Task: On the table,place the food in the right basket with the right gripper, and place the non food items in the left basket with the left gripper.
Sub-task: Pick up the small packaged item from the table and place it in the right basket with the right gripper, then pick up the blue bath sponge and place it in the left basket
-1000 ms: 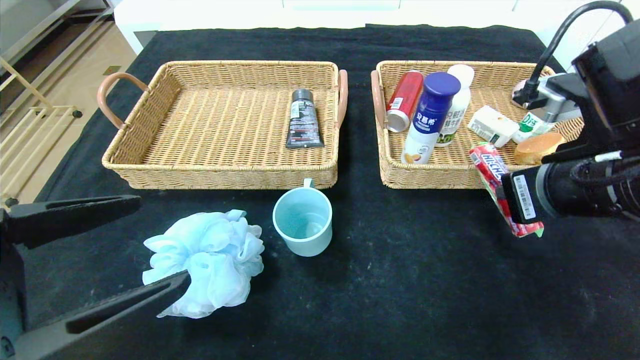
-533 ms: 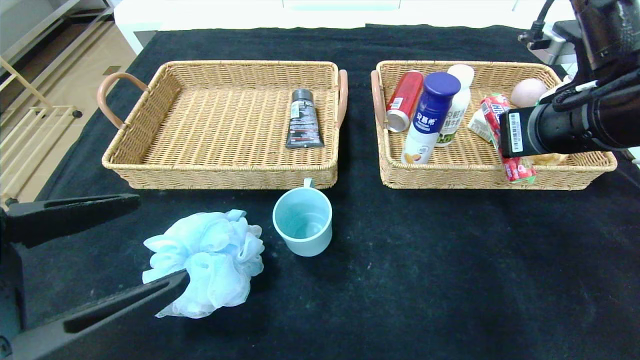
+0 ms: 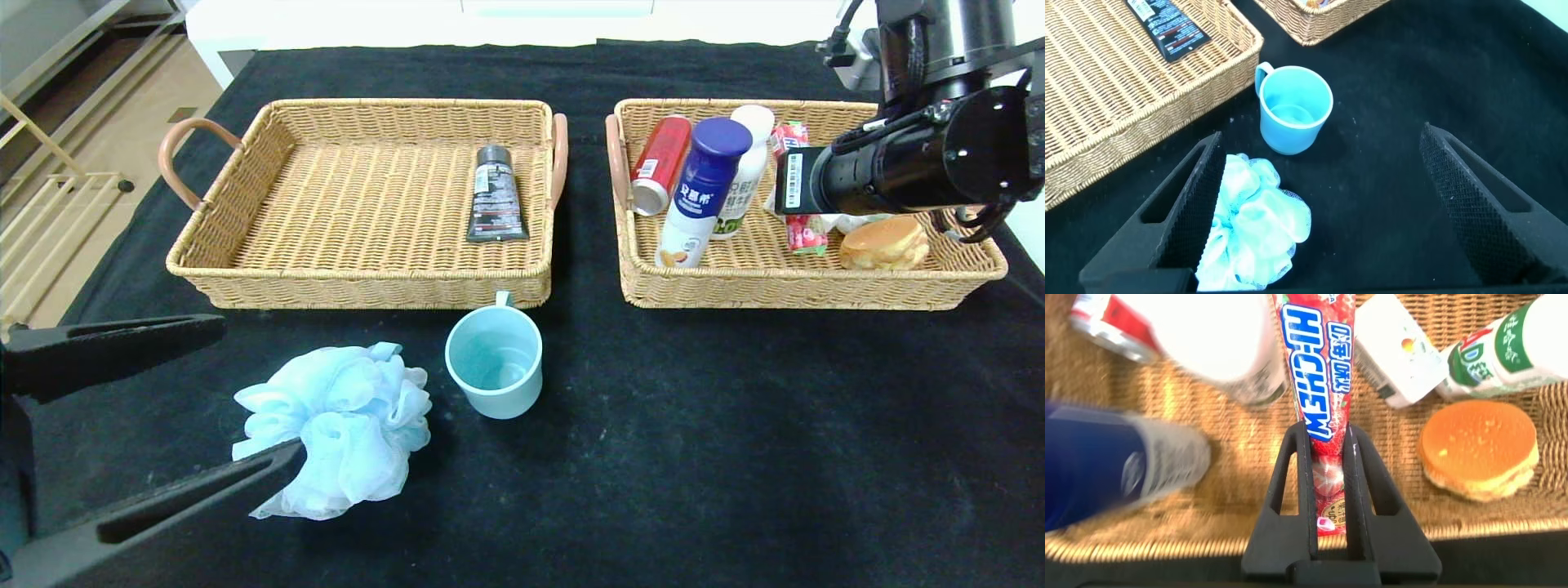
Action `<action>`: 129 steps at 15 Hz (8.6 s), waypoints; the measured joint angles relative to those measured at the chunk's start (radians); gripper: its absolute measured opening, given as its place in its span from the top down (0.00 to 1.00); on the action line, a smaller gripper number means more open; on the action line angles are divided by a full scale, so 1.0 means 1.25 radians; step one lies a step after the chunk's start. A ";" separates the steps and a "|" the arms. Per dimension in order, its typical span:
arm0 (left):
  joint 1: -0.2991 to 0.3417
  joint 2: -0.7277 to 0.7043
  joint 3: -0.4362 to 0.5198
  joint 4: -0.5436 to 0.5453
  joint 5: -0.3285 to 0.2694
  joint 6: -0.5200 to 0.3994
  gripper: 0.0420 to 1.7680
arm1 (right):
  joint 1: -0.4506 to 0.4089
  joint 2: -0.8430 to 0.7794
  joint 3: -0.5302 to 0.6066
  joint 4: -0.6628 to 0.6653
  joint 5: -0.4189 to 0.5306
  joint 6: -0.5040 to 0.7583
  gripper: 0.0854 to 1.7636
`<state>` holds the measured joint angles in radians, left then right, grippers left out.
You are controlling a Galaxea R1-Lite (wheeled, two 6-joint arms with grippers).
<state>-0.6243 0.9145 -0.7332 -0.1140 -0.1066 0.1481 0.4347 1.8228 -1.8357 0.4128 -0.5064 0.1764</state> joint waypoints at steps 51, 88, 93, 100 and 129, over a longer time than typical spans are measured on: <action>0.020 0.119 -0.261 0.462 0.216 -0.017 0.03 | 0.118 -0.501 1.003 -0.636 0.614 -0.270 0.04; 0.111 0.462 -0.309 0.531 0.262 -0.233 0.62 | 0.105 -0.461 1.012 -0.638 0.629 -0.273 0.03; 0.110 0.464 -0.310 0.531 0.264 -0.231 0.62 | 0.102 -0.458 1.012 -0.638 0.629 -0.274 0.03; 0.112 0.427 -0.310 0.536 0.236 -0.226 0.65 | 0.110 -0.459 1.016 -0.639 0.629 -0.275 0.03; 0.339 0.474 -0.585 0.209 0.216 -0.198 0.87 | 0.105 -0.455 1.017 -0.640 0.628 -0.278 0.03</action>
<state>-0.2004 1.5072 -1.4643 0.1472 0.1638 -0.1000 0.5662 1.2536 -0.5647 -0.3877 0.2785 -0.1711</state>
